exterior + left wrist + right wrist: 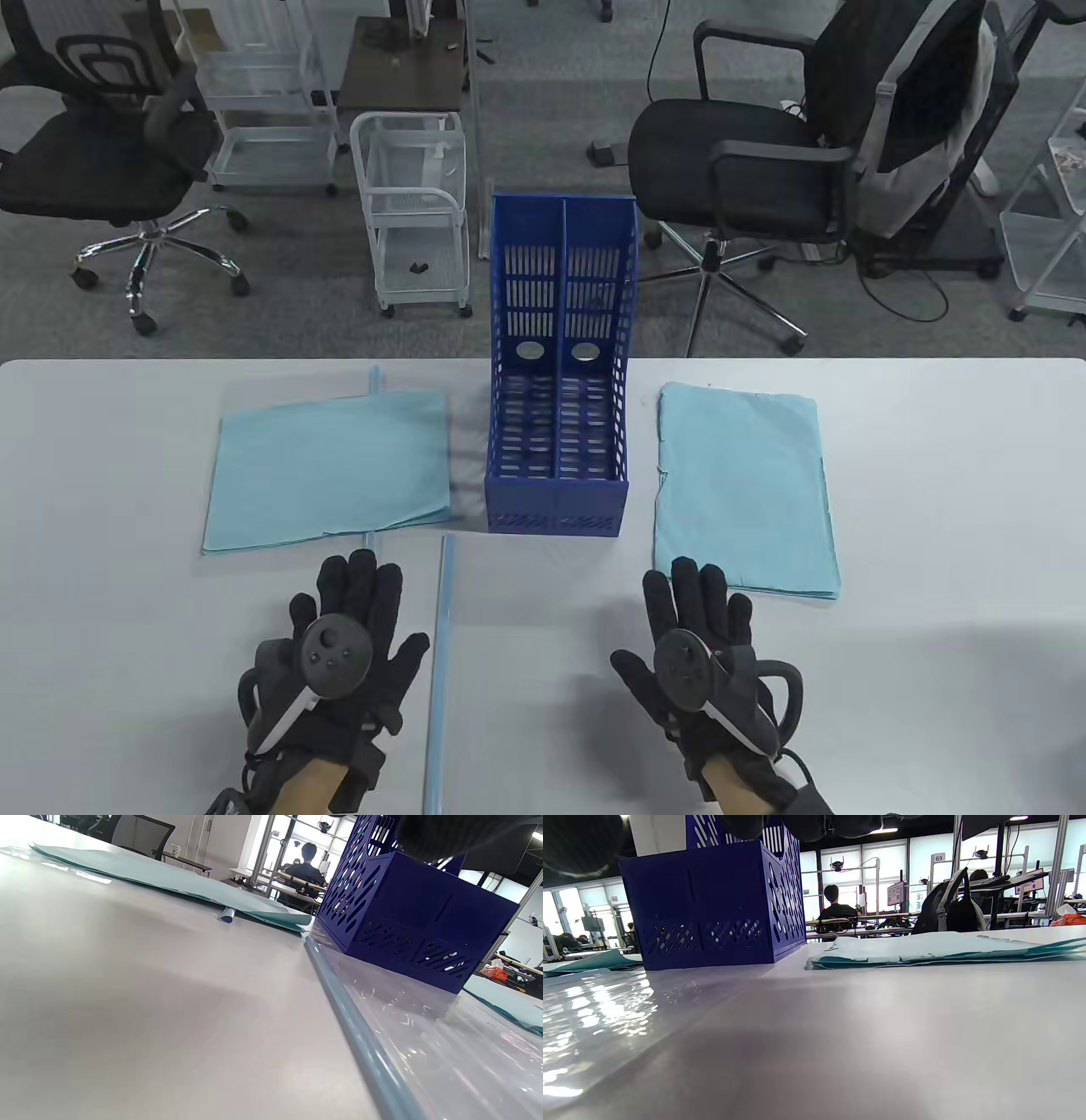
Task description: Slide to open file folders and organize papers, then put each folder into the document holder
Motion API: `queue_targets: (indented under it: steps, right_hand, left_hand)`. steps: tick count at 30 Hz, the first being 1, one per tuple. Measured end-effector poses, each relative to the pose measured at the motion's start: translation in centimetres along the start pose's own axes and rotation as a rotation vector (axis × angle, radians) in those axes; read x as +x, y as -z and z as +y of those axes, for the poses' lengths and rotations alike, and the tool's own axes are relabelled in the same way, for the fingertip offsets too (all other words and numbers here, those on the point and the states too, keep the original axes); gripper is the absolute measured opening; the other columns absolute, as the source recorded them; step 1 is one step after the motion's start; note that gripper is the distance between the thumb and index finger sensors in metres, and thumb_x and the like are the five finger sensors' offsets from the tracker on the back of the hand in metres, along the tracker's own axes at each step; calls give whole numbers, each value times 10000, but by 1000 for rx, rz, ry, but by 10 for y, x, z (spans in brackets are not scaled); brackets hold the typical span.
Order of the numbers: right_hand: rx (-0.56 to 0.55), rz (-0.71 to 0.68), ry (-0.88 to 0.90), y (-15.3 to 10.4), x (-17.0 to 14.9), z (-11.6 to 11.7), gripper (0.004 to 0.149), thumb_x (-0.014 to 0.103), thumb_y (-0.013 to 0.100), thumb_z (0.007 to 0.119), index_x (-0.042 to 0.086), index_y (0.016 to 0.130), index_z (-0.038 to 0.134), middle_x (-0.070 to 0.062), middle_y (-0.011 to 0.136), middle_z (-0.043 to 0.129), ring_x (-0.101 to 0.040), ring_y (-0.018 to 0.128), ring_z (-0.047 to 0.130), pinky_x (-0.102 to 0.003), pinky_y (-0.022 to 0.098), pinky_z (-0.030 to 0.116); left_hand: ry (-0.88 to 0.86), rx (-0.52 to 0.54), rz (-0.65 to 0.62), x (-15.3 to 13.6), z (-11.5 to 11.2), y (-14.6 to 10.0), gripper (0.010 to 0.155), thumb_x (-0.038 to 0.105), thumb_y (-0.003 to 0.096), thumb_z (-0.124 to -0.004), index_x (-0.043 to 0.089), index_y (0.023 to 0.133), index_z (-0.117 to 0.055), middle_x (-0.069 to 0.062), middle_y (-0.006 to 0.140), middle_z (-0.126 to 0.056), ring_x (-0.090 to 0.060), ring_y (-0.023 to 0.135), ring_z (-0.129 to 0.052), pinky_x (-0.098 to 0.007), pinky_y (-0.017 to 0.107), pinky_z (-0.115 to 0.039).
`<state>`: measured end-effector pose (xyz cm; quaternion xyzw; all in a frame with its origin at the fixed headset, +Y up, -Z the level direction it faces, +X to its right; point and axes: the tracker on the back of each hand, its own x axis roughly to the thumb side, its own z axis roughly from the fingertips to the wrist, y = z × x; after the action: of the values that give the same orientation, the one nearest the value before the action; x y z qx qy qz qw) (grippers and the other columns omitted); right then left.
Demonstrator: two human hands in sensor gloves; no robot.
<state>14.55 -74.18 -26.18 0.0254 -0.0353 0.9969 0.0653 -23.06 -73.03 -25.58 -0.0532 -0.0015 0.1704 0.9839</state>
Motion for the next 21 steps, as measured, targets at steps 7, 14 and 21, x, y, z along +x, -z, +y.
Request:
queue_targets:
  steps: [7, 14, 21]
  right_hand:
    - [-5, -5, 1, -3, 2, -3, 885, 763, 342, 675, 370, 1055, 327, 3, 1192, 284, -341, 1095, 319, -567, 755, 335]
    - [-13, 2, 24, -4, 1, -8, 884, 761, 344, 676, 366, 1056, 330, -1, 1192, 290, -346, 1094, 322, -570, 754, 338]
    - [-1, 2, 37, -4, -1, -9, 879, 756, 348, 677, 361, 1057, 337, -6, 1192, 295, -351, 1093, 328, -573, 753, 343]
  left_hand:
    - [12, -22, 7, 1, -4, 1, 803, 664, 445, -706, 441, 1140, -373, 189, 1253, -251, -124, 1196, -185, -522, 838, -232]
    - [-13, -15, 10, 17, -7, -6, 845, 669, 437, -749, 310, 1146, -461, 35, 1253, -410, -269, 1195, -390, -576, 837, -401]
    - [88, -130, 124, 52, -29, 13, 779, 632, 432, -808, 223, 1077, -650, -83, 1093, -681, -324, 881, -772, -433, 638, -739]
